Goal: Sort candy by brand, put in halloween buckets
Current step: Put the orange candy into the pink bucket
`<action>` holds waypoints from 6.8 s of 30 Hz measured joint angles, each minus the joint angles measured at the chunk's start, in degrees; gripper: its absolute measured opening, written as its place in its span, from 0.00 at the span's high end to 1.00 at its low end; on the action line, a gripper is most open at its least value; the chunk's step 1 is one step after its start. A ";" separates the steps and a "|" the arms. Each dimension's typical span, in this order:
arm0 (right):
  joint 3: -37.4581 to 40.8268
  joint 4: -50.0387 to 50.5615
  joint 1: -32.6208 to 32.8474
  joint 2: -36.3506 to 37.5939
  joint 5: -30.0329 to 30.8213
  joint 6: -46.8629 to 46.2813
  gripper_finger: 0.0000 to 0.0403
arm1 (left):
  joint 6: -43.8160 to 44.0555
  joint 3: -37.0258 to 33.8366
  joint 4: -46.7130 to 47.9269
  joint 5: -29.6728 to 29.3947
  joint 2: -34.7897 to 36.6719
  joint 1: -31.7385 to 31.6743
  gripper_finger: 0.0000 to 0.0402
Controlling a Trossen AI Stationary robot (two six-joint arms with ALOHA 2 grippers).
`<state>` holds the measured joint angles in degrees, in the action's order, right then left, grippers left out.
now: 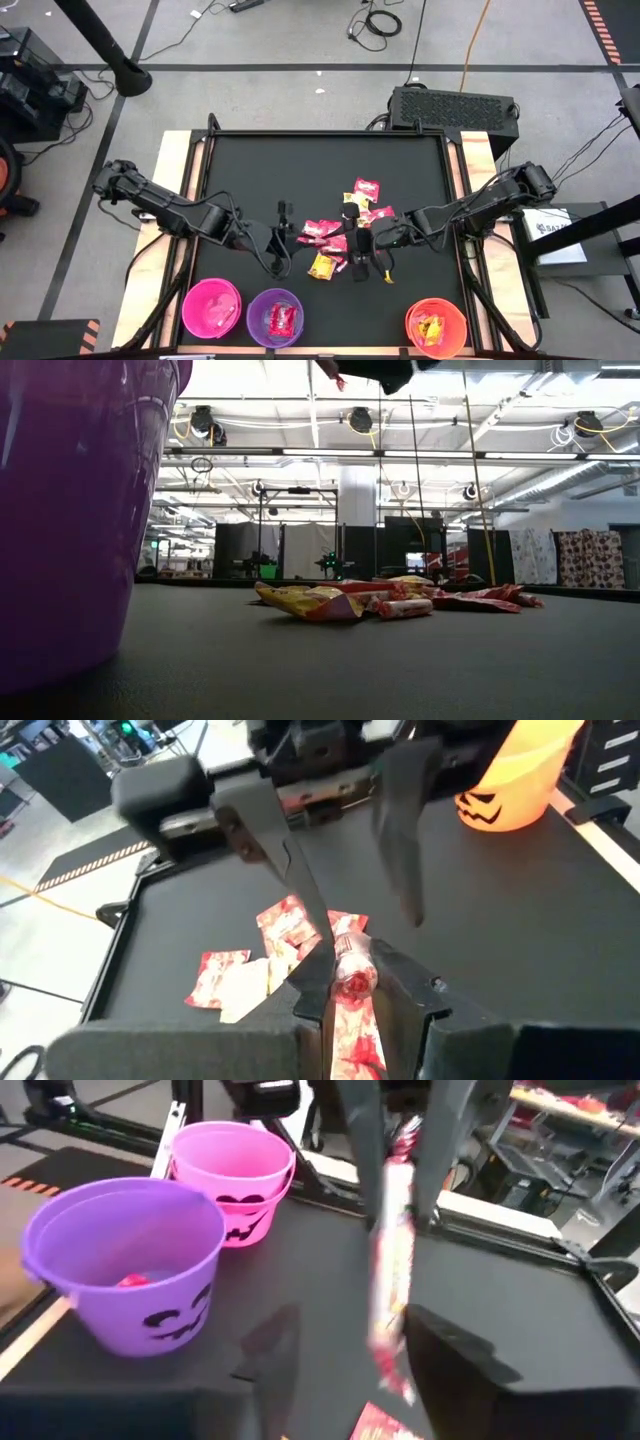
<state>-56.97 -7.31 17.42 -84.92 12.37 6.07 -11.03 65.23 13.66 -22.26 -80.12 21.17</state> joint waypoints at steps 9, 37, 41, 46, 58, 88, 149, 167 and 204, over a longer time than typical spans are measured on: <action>0.00 14.20 0.20 5.59 -0.23 -8.69 0.30 | -1.99 0.02 -3.88 2.93 7.01 -0.05 0.87; -0.02 23.12 -0.19 4.30 -0.18 -16.02 0.36 | 2.90 -26.47 -50.33 2.23 25.00 -5.16 0.87; -0.02 23.01 -0.19 4.30 -0.21 -18.06 0.37 | 1.21 -26.47 -48.93 2.15 25.50 -5.03 0.87; -0.02 23.01 -0.19 4.30 -0.19 -18.69 0.37 | -1.10 -26.47 -41.51 2.15 28.54 -4.97 0.83; -0.02 25.89 -0.06 4.30 -0.21 -19.15 0.37 | -1.41 -26.47 -25.52 4.07 37.72 -1.51 0.81; -0.02 26.54 -0.68 4.30 3.89 -15.34 0.37 | 62.45 -7.37 59.13 14.96 28.25 -6.51 0.80; -1.64 -8.60 -21.22 -13.19 -9.17 19.84 0.37 | 119.84 -25.60 53.39 21.70 9.29 11.48 0.69; -1.64 -8.61 -21.24 -13.17 -9.52 20.98 0.37 | 122.28 -30.97 47.82 23.60 9.20 10.73 0.59; -1.60 -7.44 -21.24 -13.14 -9.43 21.63 0.37 | 117.12 -35.13 39.42 24.94 9.22 10.82 0.89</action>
<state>-58.57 -14.74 -3.81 -98.06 2.94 27.70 106.09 30.10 53.08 2.68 -70.89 31.99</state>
